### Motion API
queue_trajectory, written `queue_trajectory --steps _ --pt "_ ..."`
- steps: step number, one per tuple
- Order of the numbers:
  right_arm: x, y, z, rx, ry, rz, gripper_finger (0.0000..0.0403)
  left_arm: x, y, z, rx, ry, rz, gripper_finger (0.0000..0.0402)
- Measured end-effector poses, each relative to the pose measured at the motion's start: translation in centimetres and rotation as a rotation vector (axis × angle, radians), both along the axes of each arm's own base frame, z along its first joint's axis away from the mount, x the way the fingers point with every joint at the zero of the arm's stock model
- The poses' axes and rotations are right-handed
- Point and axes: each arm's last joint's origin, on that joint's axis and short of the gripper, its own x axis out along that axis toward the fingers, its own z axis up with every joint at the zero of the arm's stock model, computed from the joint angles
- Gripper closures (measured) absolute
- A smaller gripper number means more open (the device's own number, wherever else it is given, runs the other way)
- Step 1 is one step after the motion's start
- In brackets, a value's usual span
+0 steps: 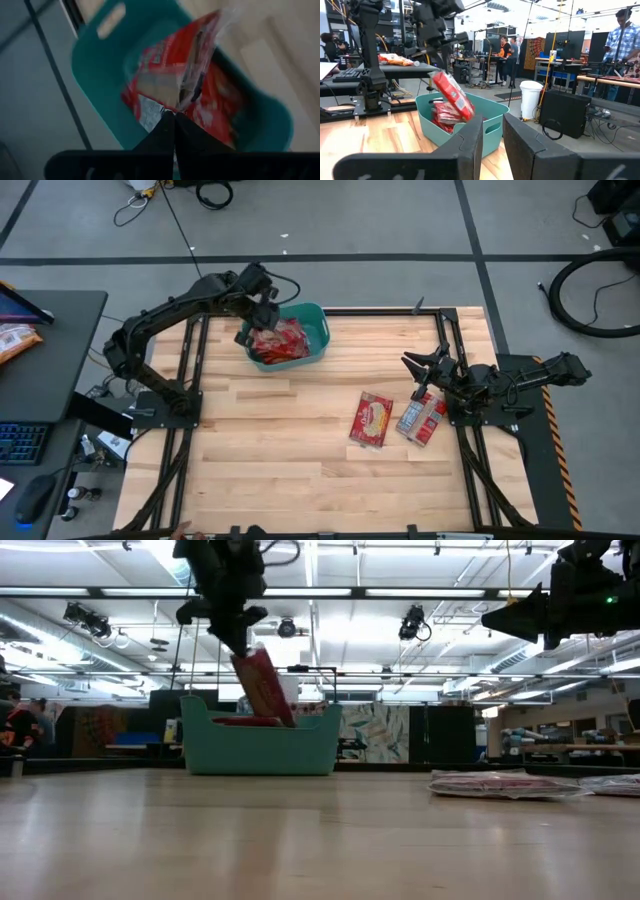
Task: Sort popcorn bags into baskets
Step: Stack the popcorn bag into the green bin
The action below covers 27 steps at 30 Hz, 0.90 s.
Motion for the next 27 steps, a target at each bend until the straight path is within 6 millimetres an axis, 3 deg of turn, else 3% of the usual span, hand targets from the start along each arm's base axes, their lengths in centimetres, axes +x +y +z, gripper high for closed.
queue_trajectory --steps 5,11,17,22,27 --pt "0.0 0.0 0.0 0.0 -0.001 0.0 0.0322 -0.6 1.5 -1.4 -0.035 0.091 0.083 0.0388" --pt "0.0 0.0 0.0 0.0 -0.001 0.0 0.0322 -0.9 2.3 -2.4 -0.052 0.167 0.222 0.0342" --pt "0.0 0.0 0.0 0.0 -0.001 0.0 0.0322 -1.0 2.6 -2.2 0.19 0.294 0.37 0.0272" --pt "0.0 0.0 0.0 0.0 -0.001 0.0 0.0322 -0.7 2.1 -1.8 0.377 0.345 0.557 0.0246" --pt "0.0 0.0 0.0 0.0 -0.001 0.0 0.0322 0.6 0.5 -1.9 0.286 0.224 0.621 0.0249"
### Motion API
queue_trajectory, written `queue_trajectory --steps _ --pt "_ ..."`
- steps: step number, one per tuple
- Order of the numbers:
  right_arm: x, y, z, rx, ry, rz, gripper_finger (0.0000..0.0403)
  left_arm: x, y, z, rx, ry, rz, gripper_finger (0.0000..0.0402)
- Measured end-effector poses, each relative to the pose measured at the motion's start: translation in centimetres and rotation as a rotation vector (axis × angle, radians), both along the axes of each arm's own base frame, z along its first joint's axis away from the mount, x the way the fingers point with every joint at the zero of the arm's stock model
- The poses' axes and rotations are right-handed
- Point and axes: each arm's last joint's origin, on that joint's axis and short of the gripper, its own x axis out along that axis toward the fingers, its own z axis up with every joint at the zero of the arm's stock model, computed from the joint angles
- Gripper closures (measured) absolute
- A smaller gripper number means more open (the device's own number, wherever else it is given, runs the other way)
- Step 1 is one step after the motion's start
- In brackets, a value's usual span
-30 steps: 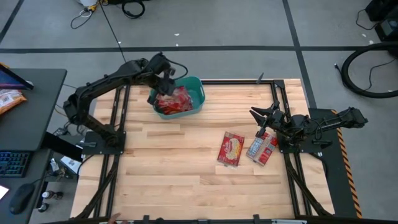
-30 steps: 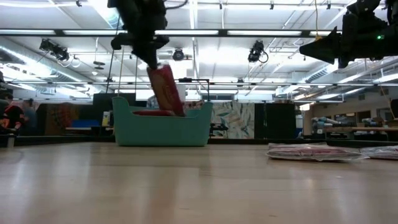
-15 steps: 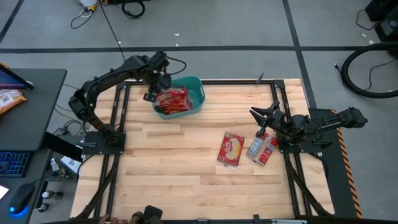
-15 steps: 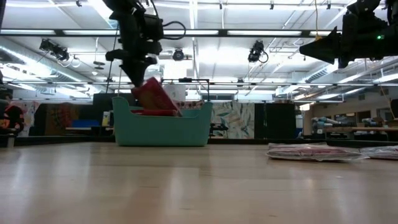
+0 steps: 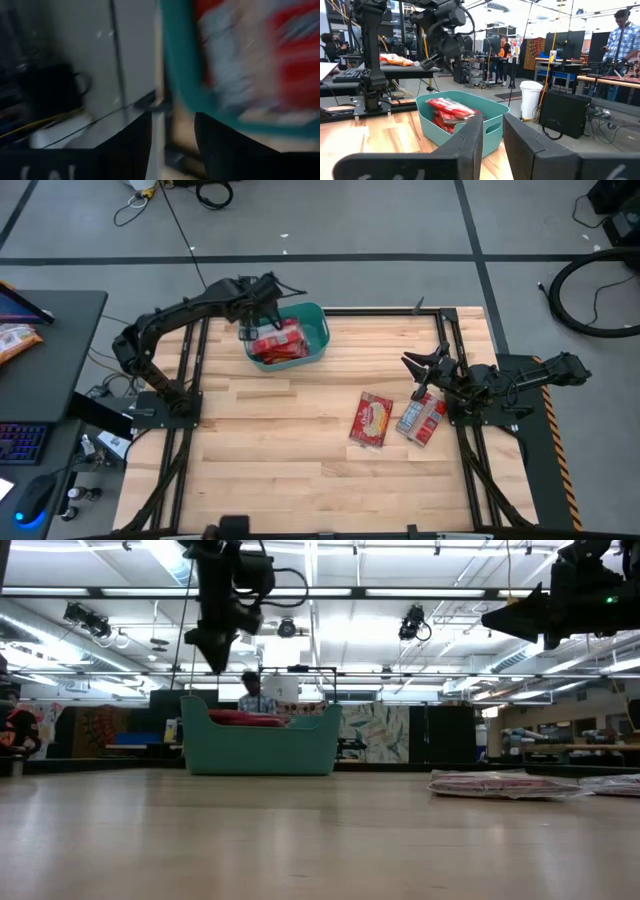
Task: Sort popcorn bags into baskets
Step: Stack the popcorn bag into the green bin
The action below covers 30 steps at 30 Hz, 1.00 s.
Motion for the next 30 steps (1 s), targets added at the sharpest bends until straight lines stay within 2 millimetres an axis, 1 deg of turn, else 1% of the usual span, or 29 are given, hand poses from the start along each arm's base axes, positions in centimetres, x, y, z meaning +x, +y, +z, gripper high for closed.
queue_trajectory --steps 3,7,9,12,14,17,20,22,25,30 --pt "0.0 0.0 0.0 0.0 0.0 0.0 0.0322 1.4 -1.3 -0.1 -0.143 -0.18 -0.051 0.0253" --pt "0.0 0.0 0.0 0.0 0.0 0.0 0.0322 4.0 -2.9 0.4 -0.388 -0.512 -0.139 0.0258" --pt "0.0 0.0 0.0 0.0 0.0 0.0 0.0322 5.4 -3.8 0.4 -0.44 -0.606 -0.147 0.0259" --pt "0.0 0.0 0.0 0.0 0.001 0.0 0.0322 7.4 -5.2 -0.6 -0.464 -0.626 -0.148 0.0259" --pt "0.0 0.0 0.0 0.0 0.0 0.0 0.0322 8.8 -6.3 -1.8 -0.471 -0.611 -0.153 0.026" --pt "0.0 0.0 0.0 0.0 -0.001 0.0 0.0322 11.1 -8.2 -3.8 -0.484 -0.597 -0.168 0.026" --pt "0.0 0.0 0.0 0.0 0.0 0.0 0.0322 13.1 -10.4 -5.9 -0.497 -0.562 -0.242 0.026" --pt "0.0 0.0 0.0 0.0 0.001 0.0 0.0322 14.2 -12.0 -7.2 -0.481 -0.537 -0.28 0.026" --pt "0.0 0.0 0.0 0.0 0.0 0.0 0.0322 15.9 -14.2 -9.0 -0.434 -0.549 -0.293 0.026" --pt "0.0 0.0 0.0 0.0 0.0 0.0 0.0322 18.2 -16.9 -11.9 -0.472 -0.613 -0.291 0.026"
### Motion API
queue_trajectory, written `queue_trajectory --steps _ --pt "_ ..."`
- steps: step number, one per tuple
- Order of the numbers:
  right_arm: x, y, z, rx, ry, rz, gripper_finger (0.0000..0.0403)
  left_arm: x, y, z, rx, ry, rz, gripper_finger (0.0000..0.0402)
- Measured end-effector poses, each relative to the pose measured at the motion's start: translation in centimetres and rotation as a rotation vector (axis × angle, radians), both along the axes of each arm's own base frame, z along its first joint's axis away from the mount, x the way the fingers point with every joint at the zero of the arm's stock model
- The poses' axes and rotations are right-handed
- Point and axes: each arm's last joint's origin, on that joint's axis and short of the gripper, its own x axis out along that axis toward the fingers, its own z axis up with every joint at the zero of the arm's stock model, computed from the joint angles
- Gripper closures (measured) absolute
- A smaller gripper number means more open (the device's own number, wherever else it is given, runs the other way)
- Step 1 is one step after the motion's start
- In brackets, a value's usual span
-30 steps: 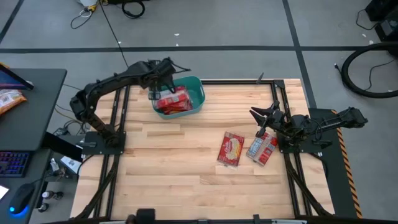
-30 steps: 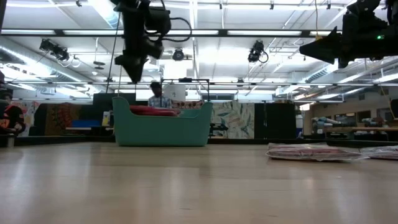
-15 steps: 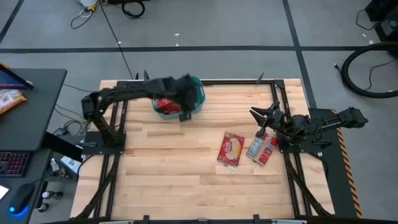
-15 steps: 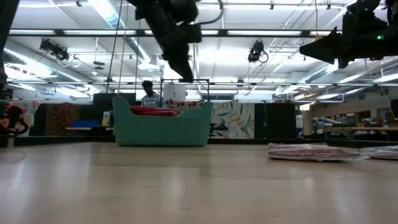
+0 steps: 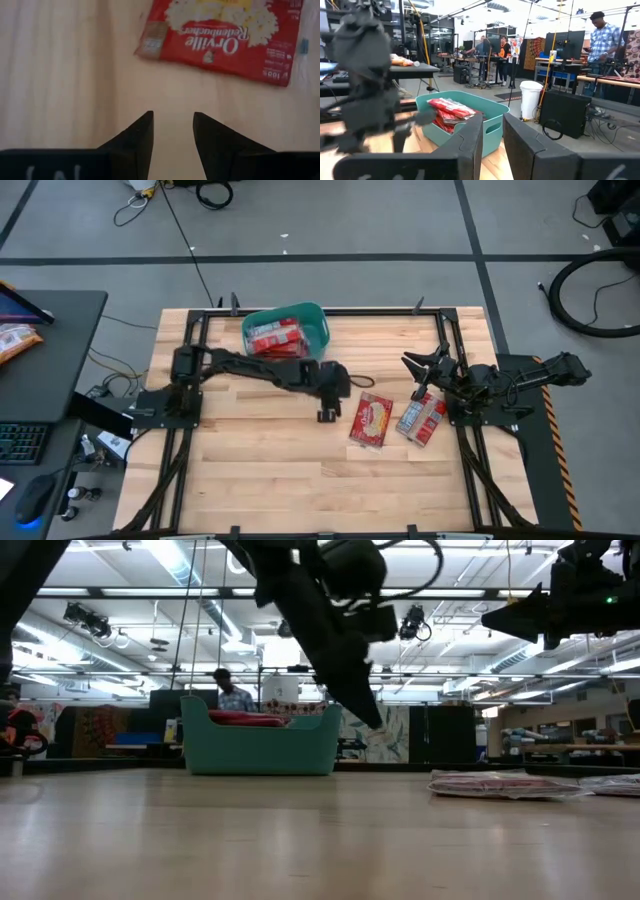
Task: Sort popcorn bags into baskets
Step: Stack the popcorn bag into the green bin
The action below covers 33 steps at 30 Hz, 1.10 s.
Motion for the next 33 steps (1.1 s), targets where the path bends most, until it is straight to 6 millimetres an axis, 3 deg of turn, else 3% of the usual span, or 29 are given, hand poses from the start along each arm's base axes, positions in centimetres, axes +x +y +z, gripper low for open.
queue_trajectory --steps 10,15,19,27,33 --pt "0.0 0.0 0.0 0.0 -0.001 -0.001 0.0322 4.3 -4.1 -3.8 -0.042 -0.254 -0.077 0.026" --pt "0.0 0.0 0.0 0.0 -0.001 -0.001 0.0322 4.8 -5.7 -6.1 -0.091 -0.251 -0.147 0.026" --pt "0.0 0.0 0.0 0.0 0.0 -0.001 0.0322 4.0 -5.7 -6.7 -0.093 -0.125 -0.142 0.026" --pt "0.0 0.0 0.0 0.0 0.0 -0.001 0.0322 -0.4 -3.3 -5.2 -0.015 0.288 0.061 0.026" --pt "0.0 0.0 0.0 0.0 0.0 -0.001 0.0322 -2.6 -3.0 -0.8 0.215 0.328 0.049 0.026"
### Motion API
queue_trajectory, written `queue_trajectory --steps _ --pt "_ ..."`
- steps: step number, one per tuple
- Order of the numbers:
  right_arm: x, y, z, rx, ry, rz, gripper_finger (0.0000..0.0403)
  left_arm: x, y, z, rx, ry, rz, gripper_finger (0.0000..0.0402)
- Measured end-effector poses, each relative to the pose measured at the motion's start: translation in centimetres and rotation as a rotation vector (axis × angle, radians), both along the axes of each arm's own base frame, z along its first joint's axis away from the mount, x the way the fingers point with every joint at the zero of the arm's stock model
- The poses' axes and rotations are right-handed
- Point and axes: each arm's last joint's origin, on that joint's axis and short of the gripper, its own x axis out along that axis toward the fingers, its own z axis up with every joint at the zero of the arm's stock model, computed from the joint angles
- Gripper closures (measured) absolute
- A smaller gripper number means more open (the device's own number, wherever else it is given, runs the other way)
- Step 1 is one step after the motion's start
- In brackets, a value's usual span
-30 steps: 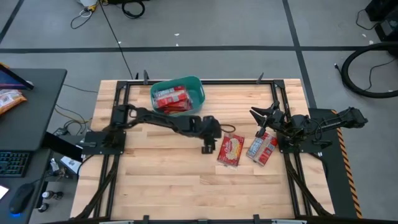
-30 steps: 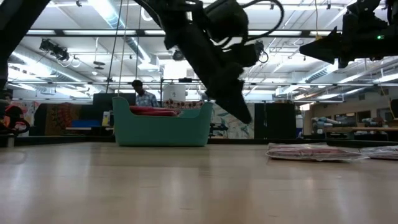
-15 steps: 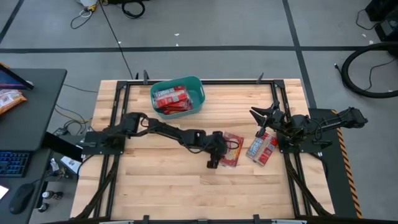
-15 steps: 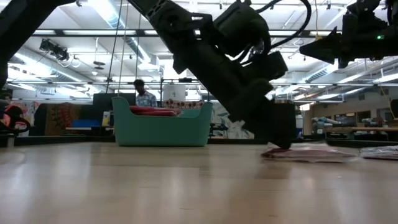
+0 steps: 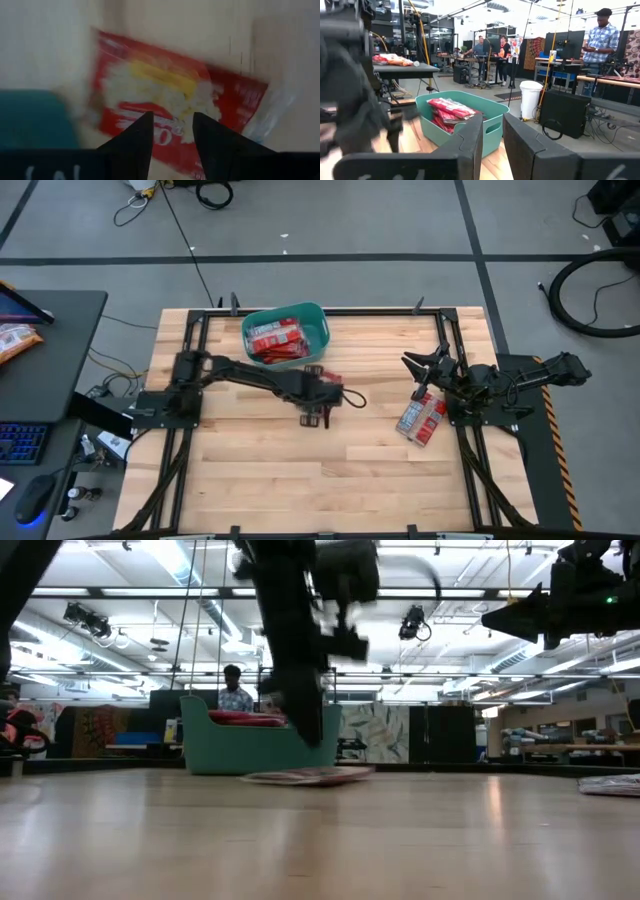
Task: Sort popcorn bags into baskets
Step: Stack the popcorn bag into the green bin
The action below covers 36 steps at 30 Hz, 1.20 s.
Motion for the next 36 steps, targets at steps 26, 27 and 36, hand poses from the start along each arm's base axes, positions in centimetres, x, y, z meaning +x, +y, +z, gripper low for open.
queue_trajectory --steps 26,27,36 --pt "0.0 0.0 0.0 0.0 0.001 0.001 0.0322 1.8 -2.0 -2.9 0.011 -0.197 0.258 0.0204" --pt "0.0 0.0 0.0 0.0 0.001 0.0 0.0322 1.6 -1.9 -3.0 0.027 -0.184 0.272 0.0197" --pt "0.1 0.0 0.0 0.001 -0.001 -0.002 0.0322 0.9 -1.5 -5.8 0.092 -0.027 0.31 0.0188"
